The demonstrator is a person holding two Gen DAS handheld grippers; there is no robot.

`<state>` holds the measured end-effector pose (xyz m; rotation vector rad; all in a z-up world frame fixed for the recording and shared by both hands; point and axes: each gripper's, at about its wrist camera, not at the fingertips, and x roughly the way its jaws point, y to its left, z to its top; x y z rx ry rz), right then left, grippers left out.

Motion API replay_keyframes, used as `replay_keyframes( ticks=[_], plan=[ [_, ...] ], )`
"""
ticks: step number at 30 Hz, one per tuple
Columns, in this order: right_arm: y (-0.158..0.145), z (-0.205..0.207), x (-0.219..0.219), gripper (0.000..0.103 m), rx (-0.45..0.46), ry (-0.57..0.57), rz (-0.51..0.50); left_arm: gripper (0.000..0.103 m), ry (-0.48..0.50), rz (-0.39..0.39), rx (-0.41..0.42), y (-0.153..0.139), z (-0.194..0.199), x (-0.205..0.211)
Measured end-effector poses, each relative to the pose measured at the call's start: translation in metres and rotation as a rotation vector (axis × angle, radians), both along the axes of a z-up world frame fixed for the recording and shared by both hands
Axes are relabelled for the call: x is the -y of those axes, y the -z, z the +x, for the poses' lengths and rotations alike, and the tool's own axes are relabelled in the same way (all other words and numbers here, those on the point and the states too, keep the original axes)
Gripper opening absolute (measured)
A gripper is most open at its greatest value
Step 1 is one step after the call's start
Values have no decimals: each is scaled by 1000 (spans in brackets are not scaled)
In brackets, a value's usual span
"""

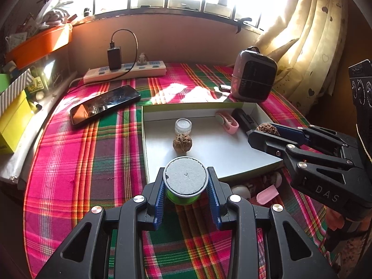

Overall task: Organize objects
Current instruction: 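Carry the green stand and large walnut over the white tray with both grippers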

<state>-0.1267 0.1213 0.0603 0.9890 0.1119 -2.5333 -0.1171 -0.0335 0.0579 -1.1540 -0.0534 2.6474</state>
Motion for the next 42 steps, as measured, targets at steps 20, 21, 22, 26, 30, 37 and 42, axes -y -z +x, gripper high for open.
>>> replay_keyframes(
  ticks=[20,21,22,26,30,37,42],
  plan=[
    [32,-86,13,30,137,24,25,31,14,6,47,21,-37,-10],
    [34,-88,15,30,142,23,28,31,12,5,52,23,-38,-11],
    [36,-91,15,30,150,20,30,31,13,7,55,24,-39,-11],
    [42,-101,18,30,170,30,53,31,11,7,62,27,-44,-11],
    [45,-105,21,30,184,25,64,31,11,3,73,32,-48,-12],
    [49,-109,23,30,197,29,85,31,24,1,81,37,-52,-16],
    [51,-111,26,30,206,36,99,31,31,-9,78,37,-52,-18]
  ],
)
